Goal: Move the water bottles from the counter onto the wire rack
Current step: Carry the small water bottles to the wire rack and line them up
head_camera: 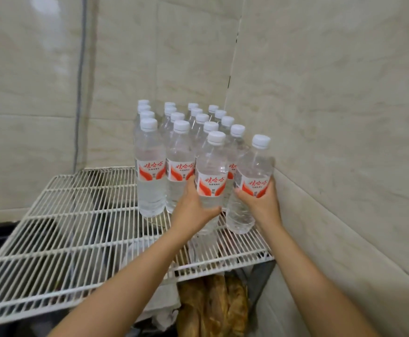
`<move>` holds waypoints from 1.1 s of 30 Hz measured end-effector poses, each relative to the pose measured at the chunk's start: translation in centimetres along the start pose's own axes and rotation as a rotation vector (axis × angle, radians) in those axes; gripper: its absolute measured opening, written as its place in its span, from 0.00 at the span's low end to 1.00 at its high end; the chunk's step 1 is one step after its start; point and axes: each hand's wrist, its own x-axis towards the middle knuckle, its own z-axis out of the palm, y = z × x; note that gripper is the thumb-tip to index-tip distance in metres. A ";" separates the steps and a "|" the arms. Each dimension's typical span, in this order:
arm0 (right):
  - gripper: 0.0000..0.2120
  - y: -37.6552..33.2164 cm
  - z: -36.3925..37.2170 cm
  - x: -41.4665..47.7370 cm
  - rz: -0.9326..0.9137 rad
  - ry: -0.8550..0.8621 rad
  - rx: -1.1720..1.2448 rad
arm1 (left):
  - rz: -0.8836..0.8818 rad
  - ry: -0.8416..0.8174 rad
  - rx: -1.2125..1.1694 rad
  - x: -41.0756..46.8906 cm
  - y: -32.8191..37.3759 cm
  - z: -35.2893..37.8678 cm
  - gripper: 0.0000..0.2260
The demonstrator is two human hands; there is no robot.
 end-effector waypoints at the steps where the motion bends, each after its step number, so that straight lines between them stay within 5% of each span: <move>1: 0.41 0.2 -0.1 0.1 -0.010 -0.012 0.001 | 0.005 -0.009 0.037 -0.1 -0.1 -0.1 0.41; 6: 0.33 1.6 -0.5 -1.6 0.092 -0.093 -0.019 | -0.047 -0.042 0.184 -0.6 -0.6 -0.3 0.49; 11: 0.26 2.9 -0.4 -2.5 0.113 -0.052 -0.309 | -0.037 -0.004 0.192 -0.4 -0.8 -0.1 0.48; 26: 0.35 5.1 0.1 -1.0 0.109 -0.176 -0.329 | -0.058 -0.011 0.180 -1.1 0.1 0.8 0.46; 33: 0.41 3.5 -0.3 -3.8 -0.023 0.054 -0.414 | -0.128 0.035 0.283 -3.1 0.0 -1.3 0.35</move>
